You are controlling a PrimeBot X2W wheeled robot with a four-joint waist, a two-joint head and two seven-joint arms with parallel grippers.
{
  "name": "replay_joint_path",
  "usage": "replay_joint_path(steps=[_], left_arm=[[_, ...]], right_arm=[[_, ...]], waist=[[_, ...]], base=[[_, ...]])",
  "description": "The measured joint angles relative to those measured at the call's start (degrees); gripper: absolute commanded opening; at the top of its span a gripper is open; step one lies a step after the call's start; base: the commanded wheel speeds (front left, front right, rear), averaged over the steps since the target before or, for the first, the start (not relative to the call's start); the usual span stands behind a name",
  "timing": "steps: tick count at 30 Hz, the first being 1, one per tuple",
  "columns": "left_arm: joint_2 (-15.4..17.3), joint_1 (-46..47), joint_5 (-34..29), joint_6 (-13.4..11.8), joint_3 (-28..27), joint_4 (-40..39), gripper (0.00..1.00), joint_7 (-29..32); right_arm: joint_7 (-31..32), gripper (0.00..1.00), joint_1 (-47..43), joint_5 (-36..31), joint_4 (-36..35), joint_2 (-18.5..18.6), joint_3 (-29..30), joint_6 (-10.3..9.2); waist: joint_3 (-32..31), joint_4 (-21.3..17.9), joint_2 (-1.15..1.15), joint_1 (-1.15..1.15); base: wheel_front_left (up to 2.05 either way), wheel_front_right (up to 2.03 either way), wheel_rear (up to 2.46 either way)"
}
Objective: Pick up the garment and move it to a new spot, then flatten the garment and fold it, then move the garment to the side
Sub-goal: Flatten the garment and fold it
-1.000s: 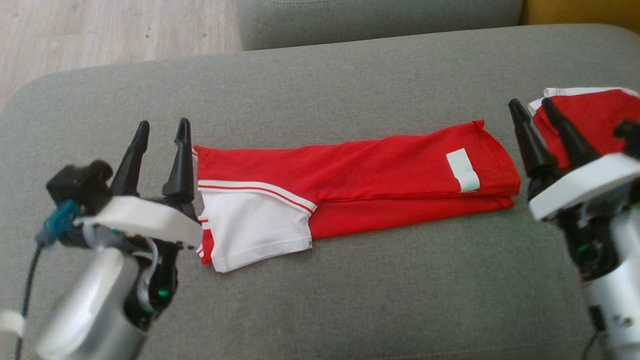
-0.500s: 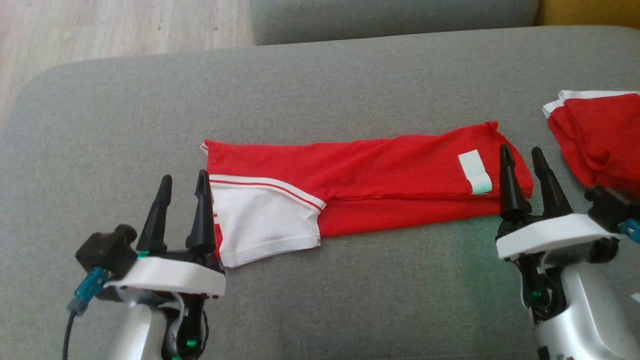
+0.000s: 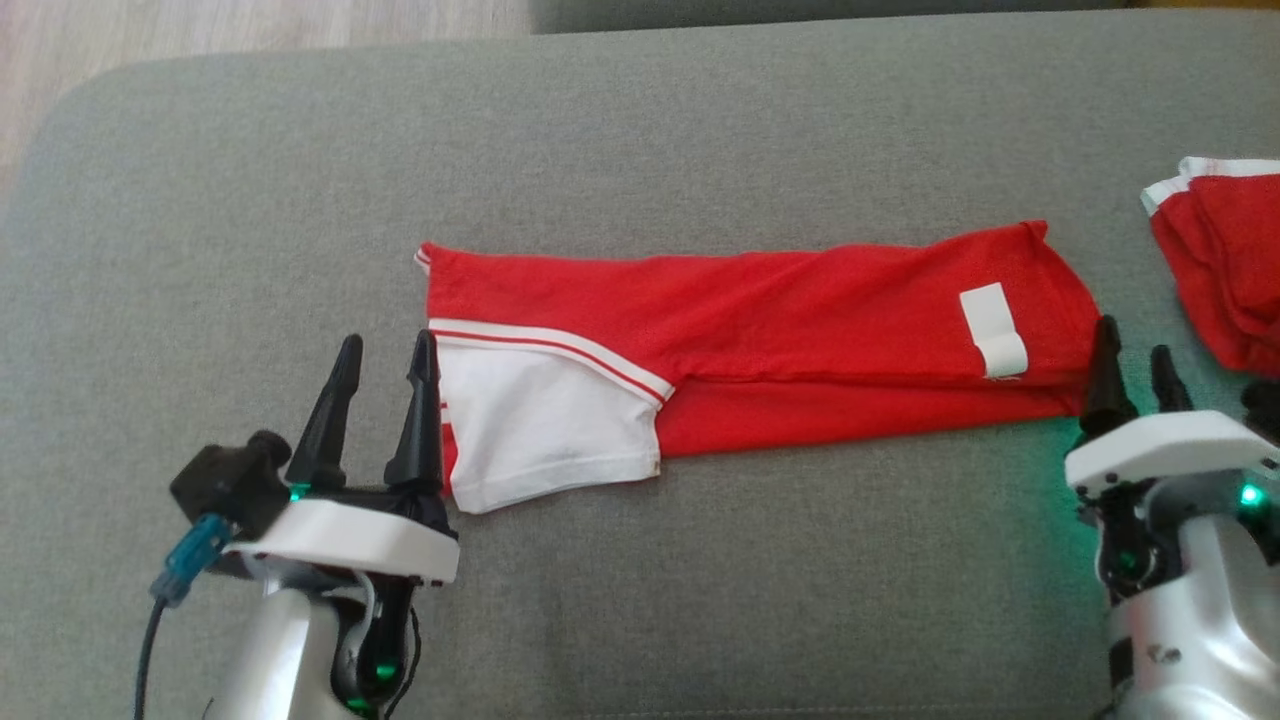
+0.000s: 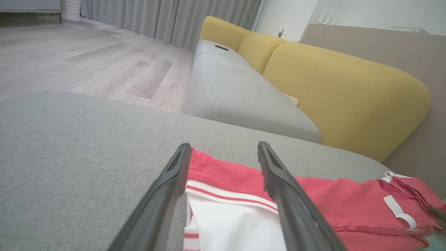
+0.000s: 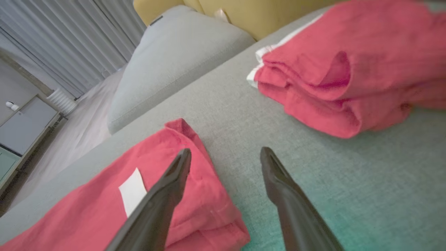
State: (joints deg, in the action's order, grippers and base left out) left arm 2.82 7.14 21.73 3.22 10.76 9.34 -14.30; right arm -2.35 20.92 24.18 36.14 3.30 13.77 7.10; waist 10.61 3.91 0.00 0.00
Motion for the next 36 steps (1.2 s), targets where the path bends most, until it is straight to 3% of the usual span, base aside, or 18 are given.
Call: replay_joint_path(steps=[17,18,19,24,36], left_arm=[[-0.1,0.3,0.1,-0.2,0.4,1.0,1.0,0.0],[-0.1,0.3,0.1,-0.2,0.3,1.0,1.0,0.0],[-0.1,0.3,0.1,-0.2,0.3,1.0,1.0,0.0],[-0.1,0.3,0.1,-0.2,0.3,1.5,1.0,0.0],[-0.1,0.2,0.3,-0.3,-0.1,1.5,1.0,0.0]], right_arm=[[0.3,0.98,5.6,2.3,13.5,0.5,-6.2,0.0],[0.3,0.33,5.7,2.6,13.6,0.5,-7.0,0.0],[-0.1,0.0,5.7,2.6,13.8,0.5,-7.8,0.0],[-2.8,0.0,5.6,1.4,14.7,0.3,-7.0,0.0],[-6.3,0.0,7.2,-3.7,15.0,4.8,4.9,0.0]], waist=[[0.6,-0.4,0.0,0.0],[0.5,-0.5,0.0,0.0],[0.4,-0.7,0.0,0.0],[-0.2,-1.3,0.0,0.0],[-2.4,-1.2,0.0,0.0]], base=[[0.0,0.0,0.0],[0.0,0.0,0.0],[0.0,0.0,0.0],[0.0,0.0,0.0],[0.0,0.0,0.0]])
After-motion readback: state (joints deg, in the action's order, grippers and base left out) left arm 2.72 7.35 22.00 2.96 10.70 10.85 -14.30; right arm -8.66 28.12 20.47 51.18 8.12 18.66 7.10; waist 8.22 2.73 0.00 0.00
